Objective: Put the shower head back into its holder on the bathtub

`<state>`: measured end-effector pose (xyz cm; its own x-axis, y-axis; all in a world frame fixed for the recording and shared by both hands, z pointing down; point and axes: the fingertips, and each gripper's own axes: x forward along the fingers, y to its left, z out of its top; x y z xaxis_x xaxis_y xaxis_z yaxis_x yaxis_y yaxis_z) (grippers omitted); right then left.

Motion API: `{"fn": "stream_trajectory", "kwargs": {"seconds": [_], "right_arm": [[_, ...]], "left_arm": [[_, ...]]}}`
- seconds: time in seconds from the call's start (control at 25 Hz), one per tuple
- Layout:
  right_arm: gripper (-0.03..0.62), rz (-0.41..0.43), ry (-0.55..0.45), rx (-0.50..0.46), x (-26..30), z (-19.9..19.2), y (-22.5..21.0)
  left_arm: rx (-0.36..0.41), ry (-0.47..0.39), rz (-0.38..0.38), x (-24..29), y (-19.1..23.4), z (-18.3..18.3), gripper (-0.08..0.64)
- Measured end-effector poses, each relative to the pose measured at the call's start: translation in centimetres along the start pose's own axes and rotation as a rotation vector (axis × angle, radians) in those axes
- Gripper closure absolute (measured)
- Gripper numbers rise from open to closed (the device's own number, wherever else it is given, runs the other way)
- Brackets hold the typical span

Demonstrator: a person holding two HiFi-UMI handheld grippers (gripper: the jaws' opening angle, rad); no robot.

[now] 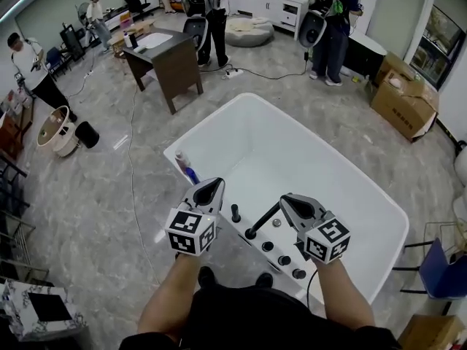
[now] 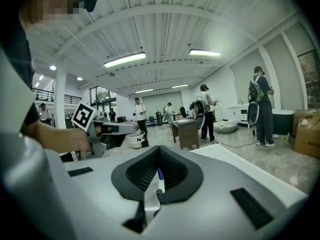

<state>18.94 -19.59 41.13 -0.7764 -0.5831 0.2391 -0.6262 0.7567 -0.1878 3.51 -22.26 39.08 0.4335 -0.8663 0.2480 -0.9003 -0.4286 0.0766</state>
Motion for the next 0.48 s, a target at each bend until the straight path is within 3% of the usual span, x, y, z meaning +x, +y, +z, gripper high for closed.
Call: {"fn": "stream_trajectory", "kwargs": {"seconds": [0.2, 0.48], "right_arm": [[0.574, 0.052, -0.04, -0.027, -1.2, 2.2, -0.4], [0.575, 0.048, -0.111, -0.081, -1.2, 6.4, -1.5]], "left_arm": [[-0.035, -0.104, -0.05, -0.2, -1.4, 3.4, 0.543], [0.043, -0.065, -0.047, -0.7, -0.4, 5.0, 0.545]]}}
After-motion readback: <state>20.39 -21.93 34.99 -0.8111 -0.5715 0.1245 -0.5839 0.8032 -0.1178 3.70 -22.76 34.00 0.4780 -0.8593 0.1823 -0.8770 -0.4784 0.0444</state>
